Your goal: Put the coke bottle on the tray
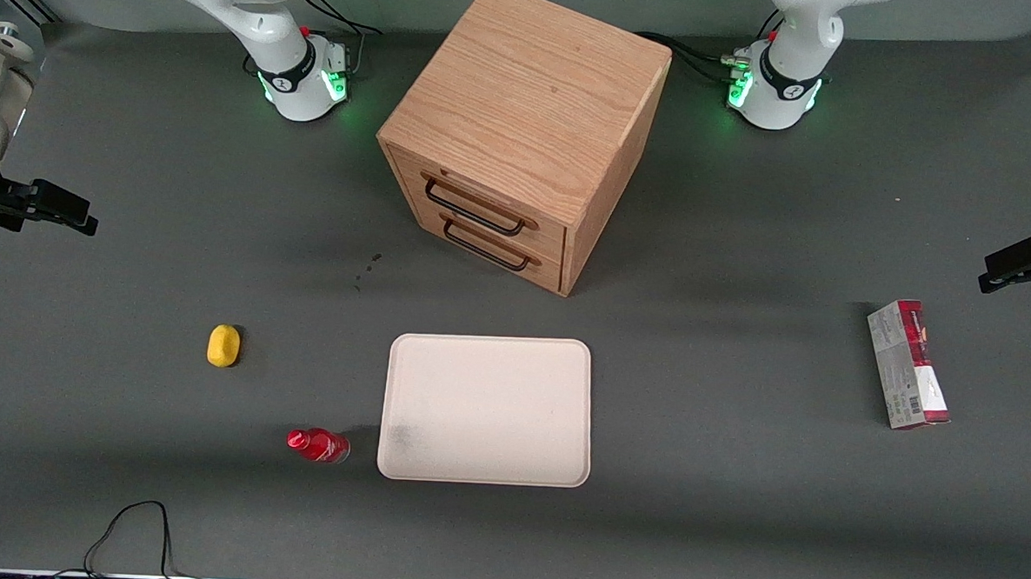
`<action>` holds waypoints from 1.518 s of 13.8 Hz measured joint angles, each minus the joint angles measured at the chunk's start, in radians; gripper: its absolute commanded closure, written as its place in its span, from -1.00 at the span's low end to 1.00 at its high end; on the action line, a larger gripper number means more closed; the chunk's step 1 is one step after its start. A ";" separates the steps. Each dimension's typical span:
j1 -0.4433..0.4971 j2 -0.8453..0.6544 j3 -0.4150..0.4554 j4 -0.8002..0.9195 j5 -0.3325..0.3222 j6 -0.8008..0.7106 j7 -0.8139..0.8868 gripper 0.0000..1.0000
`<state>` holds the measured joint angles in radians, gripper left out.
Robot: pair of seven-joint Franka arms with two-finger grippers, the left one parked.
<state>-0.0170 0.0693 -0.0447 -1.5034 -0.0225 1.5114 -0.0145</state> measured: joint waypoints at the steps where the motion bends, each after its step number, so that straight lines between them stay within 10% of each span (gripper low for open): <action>1: 0.000 0.000 0.000 0.000 0.000 0.000 0.000 -1.00; 11: 0.022 0.037 0.016 0.036 0.012 0.009 0.000 -1.00; 21: 0.224 0.512 0.042 0.564 0.014 0.049 0.126 -1.00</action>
<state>0.2074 0.5809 -0.0029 -0.9393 -0.0083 1.5606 0.1115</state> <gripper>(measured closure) 0.000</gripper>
